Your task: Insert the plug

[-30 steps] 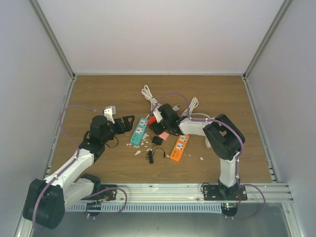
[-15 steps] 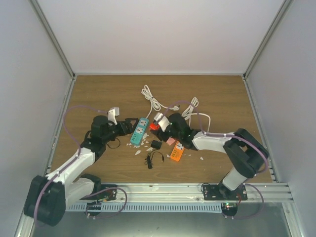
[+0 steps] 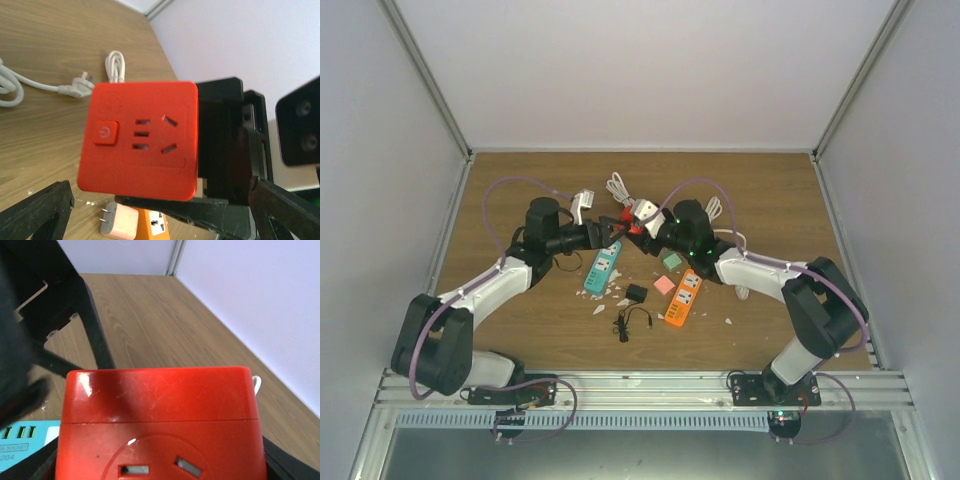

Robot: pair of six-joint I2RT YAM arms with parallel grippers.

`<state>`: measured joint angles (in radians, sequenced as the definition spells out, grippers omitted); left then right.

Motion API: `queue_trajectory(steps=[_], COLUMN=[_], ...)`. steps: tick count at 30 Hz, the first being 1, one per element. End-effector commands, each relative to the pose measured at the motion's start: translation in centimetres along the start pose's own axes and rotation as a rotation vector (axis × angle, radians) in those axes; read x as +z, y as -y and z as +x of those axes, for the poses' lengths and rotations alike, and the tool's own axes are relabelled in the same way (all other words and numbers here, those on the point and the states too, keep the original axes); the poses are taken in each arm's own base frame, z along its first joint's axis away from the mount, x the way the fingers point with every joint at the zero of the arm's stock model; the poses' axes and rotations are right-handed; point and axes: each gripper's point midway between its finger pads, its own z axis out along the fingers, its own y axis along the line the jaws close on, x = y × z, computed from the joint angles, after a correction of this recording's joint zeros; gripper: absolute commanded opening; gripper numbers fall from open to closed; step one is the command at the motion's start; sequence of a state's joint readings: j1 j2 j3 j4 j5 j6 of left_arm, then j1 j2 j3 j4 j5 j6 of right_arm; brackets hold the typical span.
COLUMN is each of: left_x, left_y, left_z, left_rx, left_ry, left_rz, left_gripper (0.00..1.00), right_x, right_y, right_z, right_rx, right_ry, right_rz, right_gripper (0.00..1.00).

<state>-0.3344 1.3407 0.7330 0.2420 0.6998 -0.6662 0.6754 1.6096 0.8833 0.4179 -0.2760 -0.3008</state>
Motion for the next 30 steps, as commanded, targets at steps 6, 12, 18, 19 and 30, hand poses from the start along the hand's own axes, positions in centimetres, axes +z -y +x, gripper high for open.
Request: queue_trajectory(steps=[6, 12, 18, 19, 30], left_x=[2.2, 1.9, 1.1, 0.9, -0.1], left_y=[1.4, 0.9, 0.3, 0.3, 0.6], left_z=[0.8, 0.8, 0.4, 0.4, -1.1], left_rx=[0.033, 0.028, 0.042, 0.045, 0.174], left_ry=[-0.069, -0.028, 0.025, 0.031, 0.124], left_rz=[0.096, 0.081, 0.019, 0.017, -0.216], left_gripper=[0.99, 0.82, 0.40, 0.30, 0.00], right_x=[-0.8, -0.9, -1.5, -1.5, -0.3], right_y=[-2.3, -3.9, -4.2, -4.3, -4.5], right_z=[-1.5, -0.7, -0.6, -0.6, -0.2], right_rx=[-0.037, -0.025, -0.023, -0.024, -0.026], right_ry=[0.046, 0.034, 0.029, 0.030, -0.049], right_rz=[-0.153, -0.168, -0.171, -0.169, -0.165], right_gripper=[0.32, 0.32, 0.46, 0.49, 0.98])
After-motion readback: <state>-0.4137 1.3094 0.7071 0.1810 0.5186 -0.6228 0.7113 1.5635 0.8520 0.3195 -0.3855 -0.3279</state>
